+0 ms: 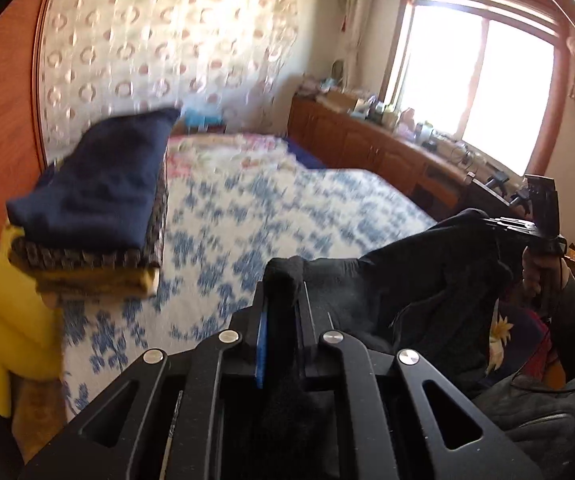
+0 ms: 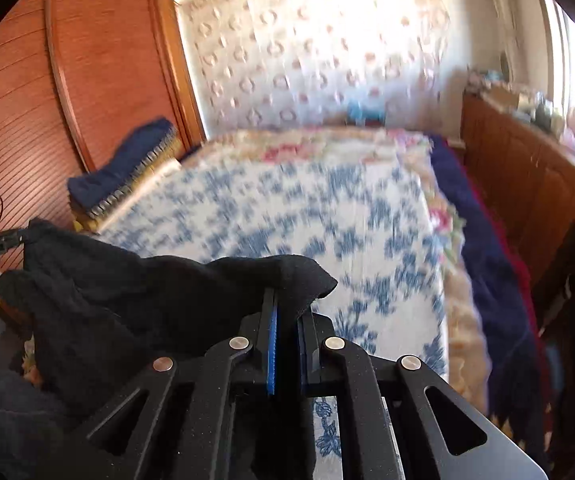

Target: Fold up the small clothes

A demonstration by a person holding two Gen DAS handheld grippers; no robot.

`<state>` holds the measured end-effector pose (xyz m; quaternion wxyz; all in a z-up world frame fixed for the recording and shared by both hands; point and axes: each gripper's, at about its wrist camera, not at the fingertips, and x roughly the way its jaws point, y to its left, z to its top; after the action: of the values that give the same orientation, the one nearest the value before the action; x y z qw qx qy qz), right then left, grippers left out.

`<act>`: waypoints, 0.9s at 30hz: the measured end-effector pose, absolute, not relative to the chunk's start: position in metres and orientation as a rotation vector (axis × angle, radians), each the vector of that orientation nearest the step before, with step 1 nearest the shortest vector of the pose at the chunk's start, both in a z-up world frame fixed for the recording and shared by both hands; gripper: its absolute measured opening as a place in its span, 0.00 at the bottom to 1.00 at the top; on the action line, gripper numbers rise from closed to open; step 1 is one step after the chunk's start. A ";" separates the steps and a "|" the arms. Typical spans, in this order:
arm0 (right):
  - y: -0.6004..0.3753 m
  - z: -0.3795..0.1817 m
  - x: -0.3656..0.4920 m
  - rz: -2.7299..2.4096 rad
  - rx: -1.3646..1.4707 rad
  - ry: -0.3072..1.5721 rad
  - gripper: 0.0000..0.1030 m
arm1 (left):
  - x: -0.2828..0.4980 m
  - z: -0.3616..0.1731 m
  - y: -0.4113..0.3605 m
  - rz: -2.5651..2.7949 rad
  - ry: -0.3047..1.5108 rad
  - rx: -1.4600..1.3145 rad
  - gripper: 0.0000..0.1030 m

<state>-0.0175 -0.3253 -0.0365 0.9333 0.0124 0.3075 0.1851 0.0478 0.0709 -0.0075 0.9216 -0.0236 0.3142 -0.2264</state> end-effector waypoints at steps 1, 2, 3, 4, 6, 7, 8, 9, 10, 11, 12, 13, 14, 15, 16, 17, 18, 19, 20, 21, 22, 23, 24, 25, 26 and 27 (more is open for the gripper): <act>-0.324 -0.026 -0.025 0.393 0.011 0.607 0.07 | 0.041 0.004 0.069 -0.476 0.616 -0.046 0.11; -0.324 -0.018 -0.032 0.408 0.009 0.590 0.07 | 0.036 0.014 0.066 -0.486 0.588 -0.046 0.11; -0.325 -0.012 -0.042 0.412 0.005 0.567 0.07 | 0.032 0.022 0.065 -0.492 0.566 -0.041 0.11; -0.325 -0.002 -0.050 0.417 -0.006 0.546 0.07 | 0.029 0.031 0.062 -0.493 0.542 -0.033 0.11; -0.328 0.014 -0.062 0.416 -0.024 0.504 0.07 | 0.020 0.049 0.061 -0.490 0.492 -0.019 0.11; -0.331 0.024 -0.069 0.416 -0.025 0.478 0.07 | 0.017 0.057 0.061 -0.491 0.471 -0.017 0.11; -0.333 0.030 -0.078 0.418 -0.028 0.458 0.07 | 0.014 0.065 0.061 -0.490 0.450 -0.013 0.11; -0.336 0.038 -0.085 0.412 -0.031 0.433 0.07 | 0.010 0.073 0.062 -0.484 0.425 -0.009 0.11; -0.338 0.047 -0.092 0.408 -0.037 0.410 0.07 | 0.009 0.080 0.063 -0.480 0.407 -0.007 0.11; -0.340 0.055 -0.098 0.406 -0.044 0.391 0.07 | 0.007 0.087 0.064 -0.476 0.386 -0.007 0.11; -0.341 0.063 -0.103 0.402 -0.049 0.371 0.07 | 0.004 0.096 0.066 -0.470 0.361 -0.010 0.11; -0.343 0.071 -0.109 0.402 -0.054 0.352 0.07 | 0.001 0.105 0.069 -0.467 0.336 -0.016 0.11; -0.345 0.079 -0.115 0.402 -0.058 0.333 0.07 | 0.001 0.110 0.071 -0.469 0.320 -0.021 0.11; -0.346 0.087 -0.120 0.403 -0.064 0.313 0.07 | -0.003 0.117 0.074 -0.475 0.297 -0.026 0.11; -0.347 0.096 -0.126 0.406 -0.069 0.289 0.07 | -0.005 0.127 0.078 -0.473 0.271 -0.028 0.11; -0.349 0.104 -0.131 0.408 -0.072 0.267 0.07 | -0.006 0.131 0.080 -0.474 0.257 -0.031 0.11; -0.350 0.112 -0.138 0.408 -0.076 0.245 0.07 | -0.008 0.140 0.085 -0.473 0.232 -0.041 0.11; -0.352 0.121 -0.143 0.407 -0.080 0.224 0.07 | -0.006 0.144 0.087 -0.471 0.219 -0.046 0.11; -0.354 0.130 -0.148 0.406 -0.085 0.202 0.07 | -0.007 0.153 0.091 -0.468 0.196 -0.055 0.11; -0.356 0.136 -0.152 0.405 -0.088 0.183 0.07 | -0.008 0.160 0.095 -0.464 0.179 -0.062 0.11; -0.358 0.145 -0.156 0.402 -0.092 0.163 0.07 | -0.009 0.162 0.096 -0.461 0.167 -0.063 0.11; -0.358 0.149 -0.159 0.399 -0.097 0.148 0.07 | -0.010 0.168 0.099 -0.447 0.147 -0.054 0.11; -0.359 0.155 -0.162 0.394 -0.103 0.130 0.07 | -0.010 0.172 0.100 -0.432 0.136 -0.046 0.11; -0.360 0.161 -0.165 0.390 -0.107 0.112 0.07 | -0.009 0.176 0.102 -0.422 0.127 -0.042 0.11; -0.360 0.168 -0.167 0.390 -0.111 0.099 0.07 | -0.006 0.178 0.104 -0.416 0.122 -0.040 0.11; -0.358 0.169 -0.165 0.386 -0.118 0.091 0.07 | -0.002 0.180 0.106 -0.408 0.119 -0.040 0.11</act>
<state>-0.1654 -0.3580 0.1688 0.9787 -0.0583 0.0453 0.1918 -0.0019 0.1055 0.1802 0.9773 -0.0201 0.0592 -0.2024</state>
